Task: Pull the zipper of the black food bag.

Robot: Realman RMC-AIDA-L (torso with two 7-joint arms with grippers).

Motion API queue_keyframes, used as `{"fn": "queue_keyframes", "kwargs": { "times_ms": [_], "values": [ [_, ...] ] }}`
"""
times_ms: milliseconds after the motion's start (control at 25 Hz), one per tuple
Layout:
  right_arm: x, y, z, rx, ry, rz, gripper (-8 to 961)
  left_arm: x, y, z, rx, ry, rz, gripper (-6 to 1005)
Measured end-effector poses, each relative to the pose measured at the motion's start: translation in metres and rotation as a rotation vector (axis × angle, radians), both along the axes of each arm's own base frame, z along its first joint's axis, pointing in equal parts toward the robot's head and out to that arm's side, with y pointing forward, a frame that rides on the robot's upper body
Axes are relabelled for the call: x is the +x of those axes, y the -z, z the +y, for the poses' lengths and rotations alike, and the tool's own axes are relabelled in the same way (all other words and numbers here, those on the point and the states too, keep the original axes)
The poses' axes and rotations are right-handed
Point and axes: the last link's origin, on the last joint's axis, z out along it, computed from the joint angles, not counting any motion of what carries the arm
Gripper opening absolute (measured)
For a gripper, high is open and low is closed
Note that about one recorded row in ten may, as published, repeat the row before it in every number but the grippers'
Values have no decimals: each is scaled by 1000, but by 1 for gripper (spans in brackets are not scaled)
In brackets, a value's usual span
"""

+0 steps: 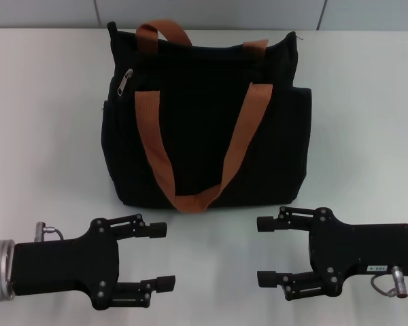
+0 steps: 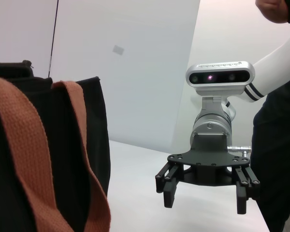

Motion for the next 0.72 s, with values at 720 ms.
{"fn": "queue_keyframes", "kwargs": {
  "times_ms": [720],
  "values": [
    [-2,0,2,1,-4,1,824,8,-12,1,104,38,-100,787]
  ]
}}
